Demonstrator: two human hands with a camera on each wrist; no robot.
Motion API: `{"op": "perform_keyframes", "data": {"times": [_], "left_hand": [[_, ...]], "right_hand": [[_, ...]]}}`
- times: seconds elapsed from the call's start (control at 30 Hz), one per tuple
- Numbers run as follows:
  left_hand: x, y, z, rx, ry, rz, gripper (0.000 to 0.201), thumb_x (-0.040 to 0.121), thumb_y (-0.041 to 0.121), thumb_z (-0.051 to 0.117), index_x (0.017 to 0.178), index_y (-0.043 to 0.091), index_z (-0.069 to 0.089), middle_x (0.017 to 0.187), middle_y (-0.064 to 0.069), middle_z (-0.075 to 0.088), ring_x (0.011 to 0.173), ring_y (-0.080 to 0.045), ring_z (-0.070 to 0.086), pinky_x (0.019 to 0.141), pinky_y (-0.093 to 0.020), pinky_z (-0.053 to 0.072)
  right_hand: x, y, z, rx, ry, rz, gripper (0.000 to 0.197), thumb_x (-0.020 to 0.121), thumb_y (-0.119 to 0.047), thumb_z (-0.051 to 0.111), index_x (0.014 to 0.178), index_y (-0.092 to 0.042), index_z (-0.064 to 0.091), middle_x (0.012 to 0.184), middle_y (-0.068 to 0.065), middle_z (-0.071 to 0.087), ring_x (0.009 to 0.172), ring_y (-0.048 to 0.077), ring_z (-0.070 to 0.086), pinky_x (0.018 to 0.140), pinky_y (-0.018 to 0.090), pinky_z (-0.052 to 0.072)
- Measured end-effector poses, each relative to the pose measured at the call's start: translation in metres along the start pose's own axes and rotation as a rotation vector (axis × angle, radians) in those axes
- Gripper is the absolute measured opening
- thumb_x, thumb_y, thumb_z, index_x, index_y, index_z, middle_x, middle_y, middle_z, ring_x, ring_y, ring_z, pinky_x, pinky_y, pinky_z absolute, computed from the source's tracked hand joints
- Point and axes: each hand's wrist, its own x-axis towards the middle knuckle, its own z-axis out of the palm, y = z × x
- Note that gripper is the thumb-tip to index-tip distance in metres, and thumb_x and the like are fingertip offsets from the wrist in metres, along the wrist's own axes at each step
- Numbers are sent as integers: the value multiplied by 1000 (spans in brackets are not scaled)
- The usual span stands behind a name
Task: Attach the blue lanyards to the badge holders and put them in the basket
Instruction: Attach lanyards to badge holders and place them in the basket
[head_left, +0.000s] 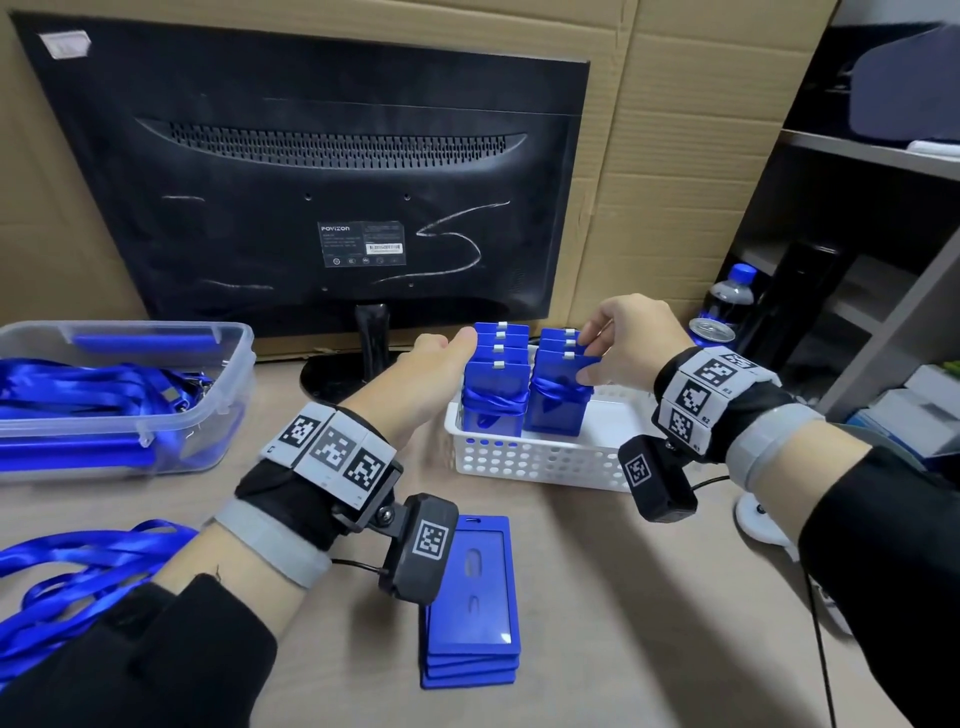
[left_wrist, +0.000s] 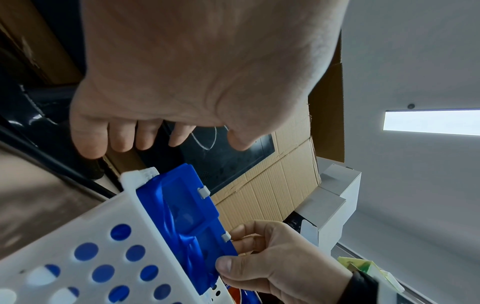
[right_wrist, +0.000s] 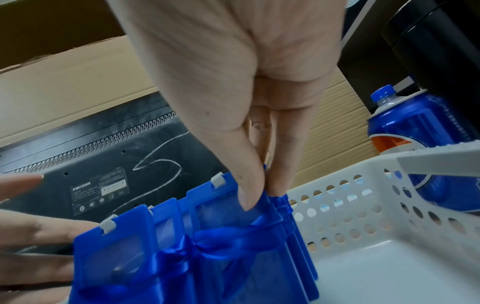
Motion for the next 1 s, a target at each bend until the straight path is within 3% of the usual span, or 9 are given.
{"op": "perform_keyframes", "data": {"times": [0.07,0.2,0.3,0.43,0.53,0.6,0.73,0.9,1.0], "left_hand": [[0,-1,-2,3,-14,30,61,111,50,33,148,4,47,147,-19,54,126,-38,57,95,-38,50],[-10,2,-5,18,14,-32,64,108,58,31,158,18,34,152,-10,48,115,-26,54,75,-30,43],[-22,2,-10,24,46,-40,68,105,64,32,160,25,29,156,-7,40,121,-24,51,87,-32,41],[-37,-5,-19,-40,61,-44,68,101,67,40,155,26,35,159,-5,35,137,-24,44,115,-45,42],[-55,-12,-27,-72,73,-54,66,99,69,43,149,26,39,152,-4,38,134,-23,46,115,-47,42],[-67,-16,-37,-67,80,-57,69,96,72,43,148,27,39,147,-1,41,131,-22,47,113,-47,43],[-87,-28,-62,-48,109,-58,71,96,71,43,149,24,38,141,-1,44,132,-22,45,114,-49,43],[-101,-37,-80,-105,148,-61,59,105,57,43,151,19,38,134,-2,44,129,-23,47,111,-47,44],[-105,-42,-84,-122,120,-69,60,105,57,44,152,20,37,135,-1,43,128,-24,46,113,-47,44]], "right_hand": [[-2,-1,-3,34,2,12,33,67,-12,96,85,-20,69,84,-4,75,81,15,71,75,39,63],[-8,-3,-9,10,57,-11,34,71,-29,96,89,-22,67,85,-7,71,83,13,68,68,33,57],[-25,-17,-17,64,104,-64,31,76,-39,91,88,-20,69,80,-8,72,73,6,66,63,27,50],[-58,-49,-16,215,-321,-196,28,82,-33,90,91,-11,74,79,3,78,62,13,70,65,33,64],[-82,-73,5,61,-655,-253,29,83,-35,89,103,-17,77,95,0,80,75,16,77,67,28,63],[-92,-83,28,-7,-755,-231,42,81,-36,91,114,-17,74,104,1,79,78,20,79,64,27,61],[-101,-92,68,-285,-728,-286,67,64,-54,96,114,-15,73,105,2,79,69,19,78,61,32,64],[-99,-95,75,-447,-613,-322,58,60,-61,94,97,-19,78,89,-1,77,74,22,75,73,45,67],[-97,-98,70,-447,-593,-308,49,68,-57,92,98,-20,79,84,-2,76,71,18,71,73,37,65]]}}
